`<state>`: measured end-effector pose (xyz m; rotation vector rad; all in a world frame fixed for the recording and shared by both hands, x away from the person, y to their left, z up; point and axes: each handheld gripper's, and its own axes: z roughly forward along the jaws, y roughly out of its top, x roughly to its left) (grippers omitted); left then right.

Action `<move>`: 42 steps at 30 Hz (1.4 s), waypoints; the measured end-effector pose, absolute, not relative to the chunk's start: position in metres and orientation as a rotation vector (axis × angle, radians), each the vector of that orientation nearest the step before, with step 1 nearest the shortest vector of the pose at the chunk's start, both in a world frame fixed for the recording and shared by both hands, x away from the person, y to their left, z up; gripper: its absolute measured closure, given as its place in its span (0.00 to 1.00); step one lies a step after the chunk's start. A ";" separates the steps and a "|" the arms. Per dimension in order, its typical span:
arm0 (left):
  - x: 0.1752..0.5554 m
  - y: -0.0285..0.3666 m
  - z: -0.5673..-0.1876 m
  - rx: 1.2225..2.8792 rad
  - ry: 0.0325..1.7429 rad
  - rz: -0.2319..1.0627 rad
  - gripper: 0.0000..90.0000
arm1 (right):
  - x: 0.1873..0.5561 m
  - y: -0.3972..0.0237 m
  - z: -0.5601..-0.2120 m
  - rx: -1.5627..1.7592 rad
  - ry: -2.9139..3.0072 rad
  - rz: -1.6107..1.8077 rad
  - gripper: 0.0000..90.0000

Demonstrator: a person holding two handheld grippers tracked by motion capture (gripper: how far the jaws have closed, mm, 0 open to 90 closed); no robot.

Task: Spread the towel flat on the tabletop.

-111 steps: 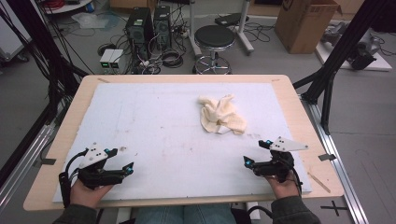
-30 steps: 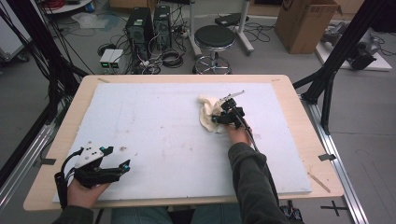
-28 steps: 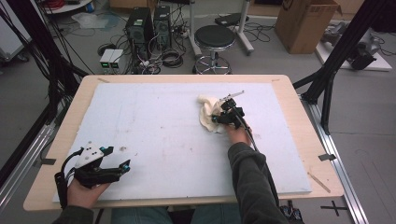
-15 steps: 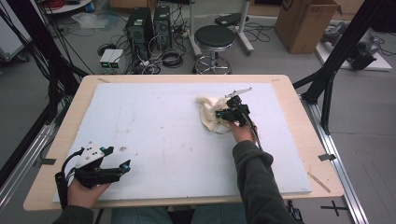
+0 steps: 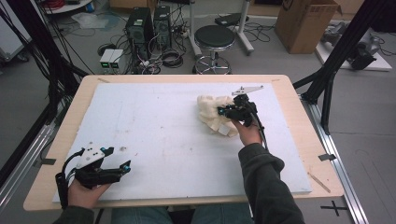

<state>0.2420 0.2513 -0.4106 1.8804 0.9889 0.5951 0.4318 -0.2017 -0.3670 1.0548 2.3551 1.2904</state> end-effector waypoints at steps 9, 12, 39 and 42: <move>0.242 0.251 -0.411 1.877 0.990 0.597 0.23 | 0.407 -0.197 -0.346 0.970 2.361 1.349 0.89; 0.242 0.251 -0.410 1.875 0.991 0.600 0.23 | 0.398 -0.191 -0.339 0.931 2.374 1.367 0.89; 0.241 0.251 -0.408 1.868 0.969 0.605 0.23 | 0.396 -0.067 -0.381 0.898 2.691 1.306 0.87; 0.242 0.250 -0.408 1.870 0.967 0.602 0.23 | 0.404 -0.060 -0.392 0.942 2.688 1.316 0.86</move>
